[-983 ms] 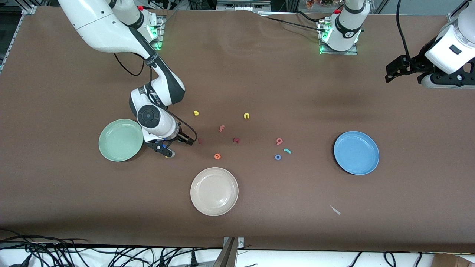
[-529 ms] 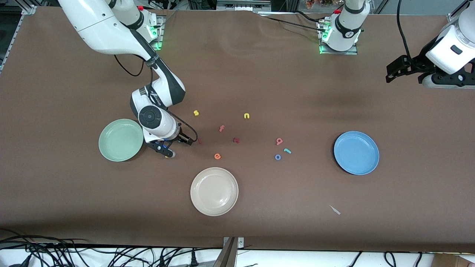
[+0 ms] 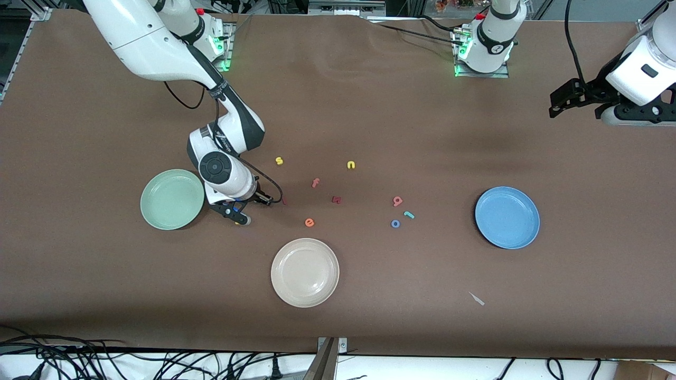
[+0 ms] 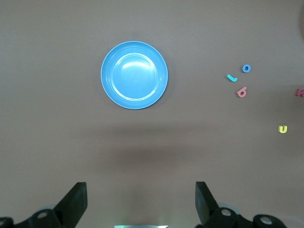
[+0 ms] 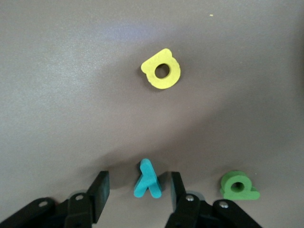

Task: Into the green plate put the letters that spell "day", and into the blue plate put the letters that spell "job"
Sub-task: 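Lower and grasp the cyan letter with the right gripper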

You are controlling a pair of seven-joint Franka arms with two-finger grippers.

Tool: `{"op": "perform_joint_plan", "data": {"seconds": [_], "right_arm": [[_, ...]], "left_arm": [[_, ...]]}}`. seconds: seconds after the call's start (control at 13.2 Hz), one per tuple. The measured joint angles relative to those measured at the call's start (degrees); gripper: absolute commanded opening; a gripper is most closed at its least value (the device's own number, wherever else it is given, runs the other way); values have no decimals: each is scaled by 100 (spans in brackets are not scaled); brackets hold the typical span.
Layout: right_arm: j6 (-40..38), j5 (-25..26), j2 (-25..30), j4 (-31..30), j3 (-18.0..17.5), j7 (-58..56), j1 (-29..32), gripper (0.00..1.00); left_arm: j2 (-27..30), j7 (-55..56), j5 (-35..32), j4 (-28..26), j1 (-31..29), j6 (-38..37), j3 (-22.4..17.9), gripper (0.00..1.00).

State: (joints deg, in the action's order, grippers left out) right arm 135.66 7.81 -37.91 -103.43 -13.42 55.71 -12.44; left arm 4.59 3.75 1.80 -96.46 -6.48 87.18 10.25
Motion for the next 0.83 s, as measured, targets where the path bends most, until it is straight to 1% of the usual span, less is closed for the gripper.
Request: {"op": "perform_joint_plan", "data": {"seconds": [0.23,0.68,0.83], "right_arm": [[5,3,0,0,1,0,0,46],[6,6,0,0,2,0,0,28],[7,6,0,0,3,0,0,24]], "left_arm": [[0,0,0,0,0,0,4,100],[0,0,-1,0,3,0,110,100],[0,0,-1,0,2,0,111,100]]}}
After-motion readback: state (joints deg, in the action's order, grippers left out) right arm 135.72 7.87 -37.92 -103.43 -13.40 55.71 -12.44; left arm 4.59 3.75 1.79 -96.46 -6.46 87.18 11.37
